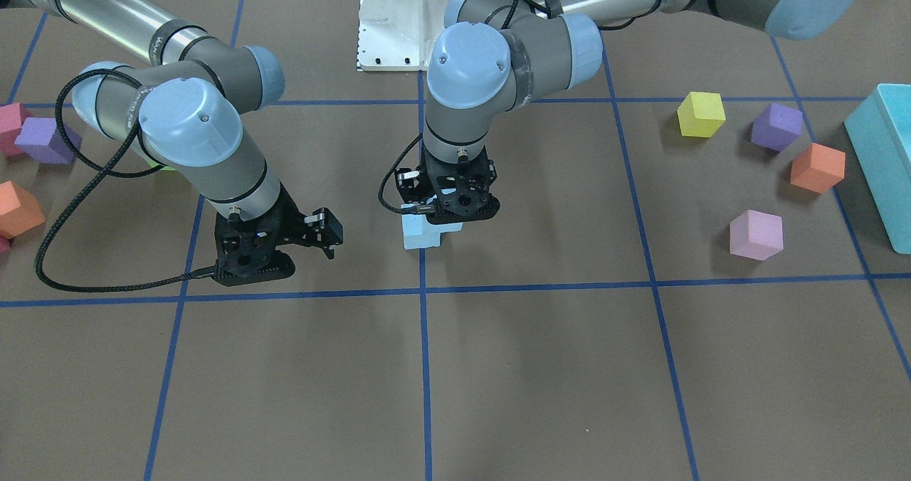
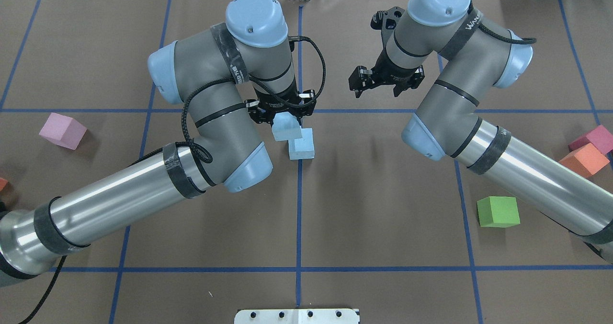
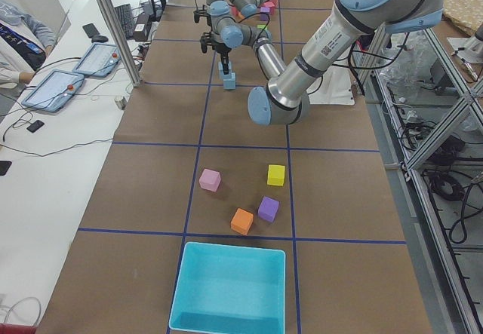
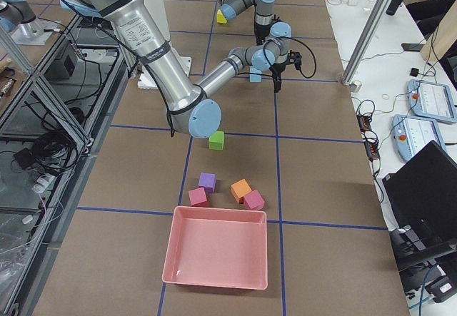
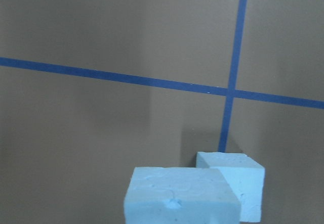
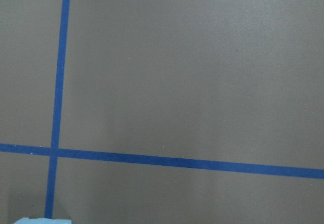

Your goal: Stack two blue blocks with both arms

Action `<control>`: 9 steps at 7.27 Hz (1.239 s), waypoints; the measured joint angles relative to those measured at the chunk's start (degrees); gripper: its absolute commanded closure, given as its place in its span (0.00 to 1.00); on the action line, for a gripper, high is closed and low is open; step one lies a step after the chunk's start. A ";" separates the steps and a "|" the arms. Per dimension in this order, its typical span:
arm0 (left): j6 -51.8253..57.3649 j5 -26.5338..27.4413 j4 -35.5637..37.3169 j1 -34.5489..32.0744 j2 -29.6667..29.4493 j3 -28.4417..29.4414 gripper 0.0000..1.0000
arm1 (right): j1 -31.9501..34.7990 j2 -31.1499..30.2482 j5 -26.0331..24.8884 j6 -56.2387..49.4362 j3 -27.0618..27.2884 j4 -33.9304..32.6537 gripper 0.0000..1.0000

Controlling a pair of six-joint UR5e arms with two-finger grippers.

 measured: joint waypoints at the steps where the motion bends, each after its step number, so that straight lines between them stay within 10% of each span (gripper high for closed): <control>1: -0.14 0.11 -0.60 0.54 -0.36 0.66 0.43 | 0.07 -0.17 0.00 -0.19 0.00 0.00 0.00; 4: -0.26 0.18 -3.56 1.08 -0.67 2.78 0.41 | 0.07 -0.32 -0.03 -0.30 0.02 0.08 0.00; 6: -0.19 0.26 -5.34 1.12 -0.73 3.74 0.02 | 0.04 -0.42 -0.08 -0.30 0.02 0.09 0.00; 9: 0.07 3.21 -5.69 1.12 -0.37 2.85 0.01 | 0.62 -0.68 0.15 -0.32 0.31 0.08 0.00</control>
